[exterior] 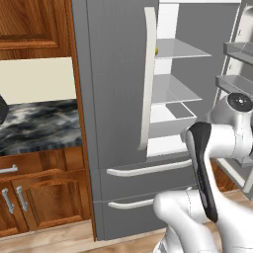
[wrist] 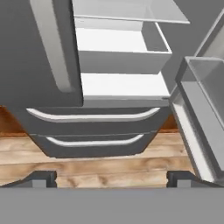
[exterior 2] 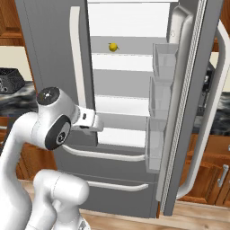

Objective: Retrieve a lemon from the fridge and place it on the cutting board with the fish.

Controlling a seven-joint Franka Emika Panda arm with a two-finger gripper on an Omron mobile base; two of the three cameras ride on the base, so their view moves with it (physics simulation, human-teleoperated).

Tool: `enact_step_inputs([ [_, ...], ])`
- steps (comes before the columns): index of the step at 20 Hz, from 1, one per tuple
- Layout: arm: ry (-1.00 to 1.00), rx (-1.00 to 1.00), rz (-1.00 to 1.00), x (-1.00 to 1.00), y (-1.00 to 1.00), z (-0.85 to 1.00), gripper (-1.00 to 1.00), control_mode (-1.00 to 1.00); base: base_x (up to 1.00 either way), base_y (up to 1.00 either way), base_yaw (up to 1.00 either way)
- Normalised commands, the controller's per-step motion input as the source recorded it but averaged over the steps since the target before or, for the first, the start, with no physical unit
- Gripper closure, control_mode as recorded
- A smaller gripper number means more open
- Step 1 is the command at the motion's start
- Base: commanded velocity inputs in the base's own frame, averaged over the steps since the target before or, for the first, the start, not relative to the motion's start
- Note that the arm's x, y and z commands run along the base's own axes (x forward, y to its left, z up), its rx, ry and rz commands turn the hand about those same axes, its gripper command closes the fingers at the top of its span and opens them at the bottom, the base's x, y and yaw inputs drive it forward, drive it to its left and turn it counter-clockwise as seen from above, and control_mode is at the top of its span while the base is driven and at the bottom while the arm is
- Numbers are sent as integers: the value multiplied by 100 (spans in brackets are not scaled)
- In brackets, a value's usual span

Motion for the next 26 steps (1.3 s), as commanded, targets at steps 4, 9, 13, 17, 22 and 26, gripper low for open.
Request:
enact_step_inputs([
  [4, -33, 0, 0, 0, 56, 36, -100, -100, 0, 0, 0],
  [9, -23, 0, 0, 11, 85, 56, -100, -100, 0, 0, 0],
  [13, -8, -1, 0, 8, 86, 61, -100, -100, 0, 0, 0],
  [17, 6, 3, 0, 24, 8, 5, -100, -100, 0, 0, 0],
  [22, 0, 6, 1, 35, -5, 0, -100, -100, 0, 0, 0],
  [26, 0, 0, 9, 38, -15, -1, -100, -100, 0, 0, 0],
])
